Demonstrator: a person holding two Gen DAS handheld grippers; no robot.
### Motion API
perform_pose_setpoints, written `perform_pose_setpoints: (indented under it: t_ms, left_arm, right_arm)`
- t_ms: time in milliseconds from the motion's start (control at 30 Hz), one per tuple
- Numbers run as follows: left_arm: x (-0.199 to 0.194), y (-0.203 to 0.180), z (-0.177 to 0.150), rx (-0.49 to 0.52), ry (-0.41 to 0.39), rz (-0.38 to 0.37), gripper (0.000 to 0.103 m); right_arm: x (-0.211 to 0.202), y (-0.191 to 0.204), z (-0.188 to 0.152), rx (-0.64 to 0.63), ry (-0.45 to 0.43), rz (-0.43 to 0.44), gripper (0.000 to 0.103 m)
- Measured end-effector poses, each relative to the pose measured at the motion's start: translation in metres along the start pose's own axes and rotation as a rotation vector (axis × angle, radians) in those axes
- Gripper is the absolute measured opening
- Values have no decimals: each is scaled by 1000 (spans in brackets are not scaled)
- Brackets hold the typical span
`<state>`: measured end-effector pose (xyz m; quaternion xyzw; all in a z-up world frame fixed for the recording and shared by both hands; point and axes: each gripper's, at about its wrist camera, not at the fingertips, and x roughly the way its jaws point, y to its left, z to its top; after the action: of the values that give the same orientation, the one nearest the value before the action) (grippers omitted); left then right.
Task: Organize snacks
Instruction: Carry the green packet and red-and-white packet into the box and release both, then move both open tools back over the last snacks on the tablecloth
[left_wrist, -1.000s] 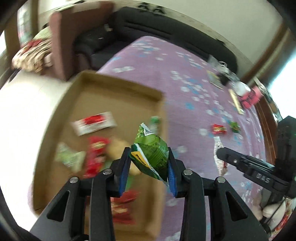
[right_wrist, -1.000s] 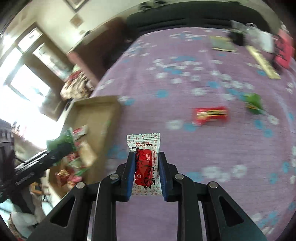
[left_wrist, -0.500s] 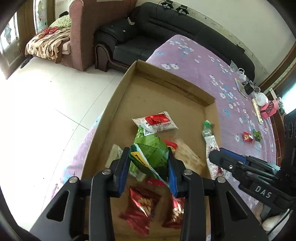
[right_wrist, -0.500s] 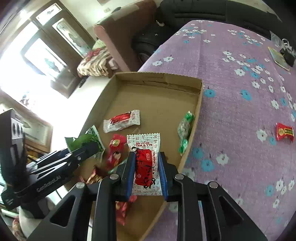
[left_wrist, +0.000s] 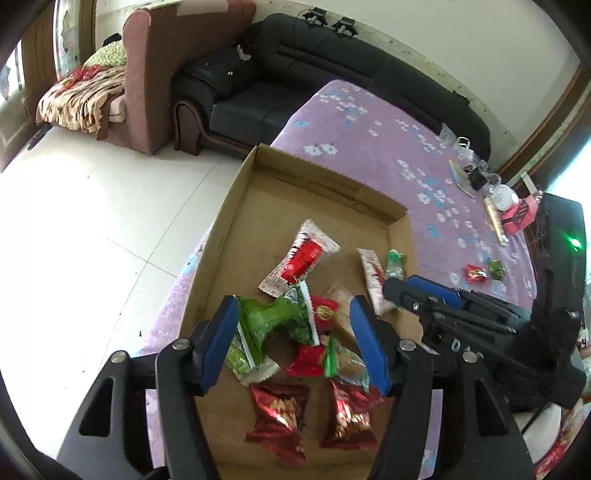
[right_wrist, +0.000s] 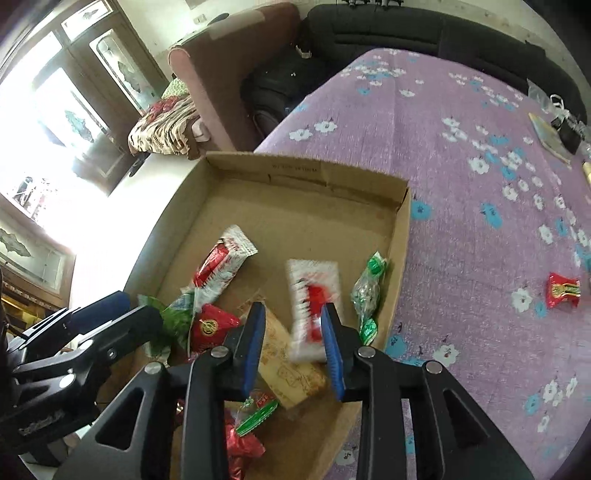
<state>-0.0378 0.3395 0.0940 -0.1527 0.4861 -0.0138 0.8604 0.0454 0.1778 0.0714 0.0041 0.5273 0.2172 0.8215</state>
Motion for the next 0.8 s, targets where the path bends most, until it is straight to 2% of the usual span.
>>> perform_pose_setpoints:
  t_ms: [100,200,267,367,600,800]
  left_arm:
    - [-23,3,-3,-23,-33,-40,65]
    - [-46,7,-5,-43,-64,-60,66]
    - [-63,9,-8,-42,-99,-54,69]
    - [-90,12,-13,-46,-150,-47,72]
    - [-120,11,-23,-45,-206,14,74]
    - [-120,-16,-29,-37,-192,75,74]
  right_arm:
    - [-15,0,-4,22,-9,-10,30]
    - [-37,8,-9,39,-60,-15,30]
    - [-47,16,-13,46,-96,-27,33]
    - [-55,29,-18,77,-132,1,36]
    - [-45,74,-19,13,-98,64,36]
    - [-43,72,-34,-29,-57,96,36]
